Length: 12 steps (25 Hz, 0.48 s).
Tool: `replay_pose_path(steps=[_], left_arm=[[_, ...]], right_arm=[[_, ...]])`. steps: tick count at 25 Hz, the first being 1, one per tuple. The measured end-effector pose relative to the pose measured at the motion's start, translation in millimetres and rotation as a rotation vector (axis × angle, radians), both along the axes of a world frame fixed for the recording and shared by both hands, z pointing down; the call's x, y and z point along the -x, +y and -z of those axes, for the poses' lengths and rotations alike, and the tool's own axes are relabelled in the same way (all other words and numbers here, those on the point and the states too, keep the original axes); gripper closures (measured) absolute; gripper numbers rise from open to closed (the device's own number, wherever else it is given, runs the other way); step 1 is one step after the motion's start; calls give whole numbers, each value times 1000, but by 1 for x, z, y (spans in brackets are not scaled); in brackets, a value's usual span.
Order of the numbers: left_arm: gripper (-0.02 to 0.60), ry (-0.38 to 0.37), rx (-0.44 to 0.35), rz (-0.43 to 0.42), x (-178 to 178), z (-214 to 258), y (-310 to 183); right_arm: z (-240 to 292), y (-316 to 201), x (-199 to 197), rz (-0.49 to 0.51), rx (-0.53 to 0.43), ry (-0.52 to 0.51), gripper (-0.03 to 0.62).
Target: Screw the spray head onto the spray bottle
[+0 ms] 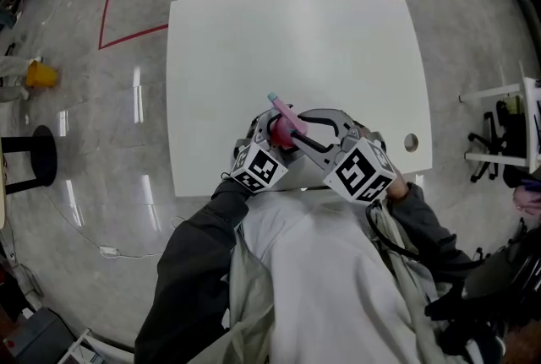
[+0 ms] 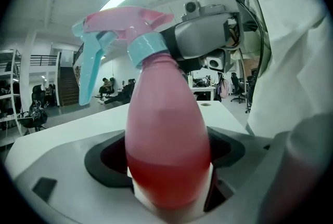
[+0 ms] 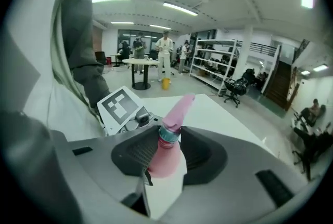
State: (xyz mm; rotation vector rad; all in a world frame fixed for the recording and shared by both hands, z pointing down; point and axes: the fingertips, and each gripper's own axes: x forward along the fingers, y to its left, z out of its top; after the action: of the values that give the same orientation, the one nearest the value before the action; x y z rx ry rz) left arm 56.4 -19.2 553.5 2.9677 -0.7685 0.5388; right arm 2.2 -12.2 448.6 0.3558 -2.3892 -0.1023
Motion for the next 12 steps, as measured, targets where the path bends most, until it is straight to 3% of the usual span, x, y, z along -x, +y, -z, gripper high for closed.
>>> replay_pose_path(steps=[3,6,9,12], left_arm=[[158,-26,-17,6,-1,-2,0],[158,-22,-9,0,-1,-2,-1],[158,-6,1,-27,2,-2,0],[158,6,7,-99,1,-2,6]], right_arm=[[4,18,-5,-113,28,15,480],[14,47,-17,-15,20,57,490],[48,38,-26,56,-113,11,490],[74,2,-25,100,-359,4,489]])
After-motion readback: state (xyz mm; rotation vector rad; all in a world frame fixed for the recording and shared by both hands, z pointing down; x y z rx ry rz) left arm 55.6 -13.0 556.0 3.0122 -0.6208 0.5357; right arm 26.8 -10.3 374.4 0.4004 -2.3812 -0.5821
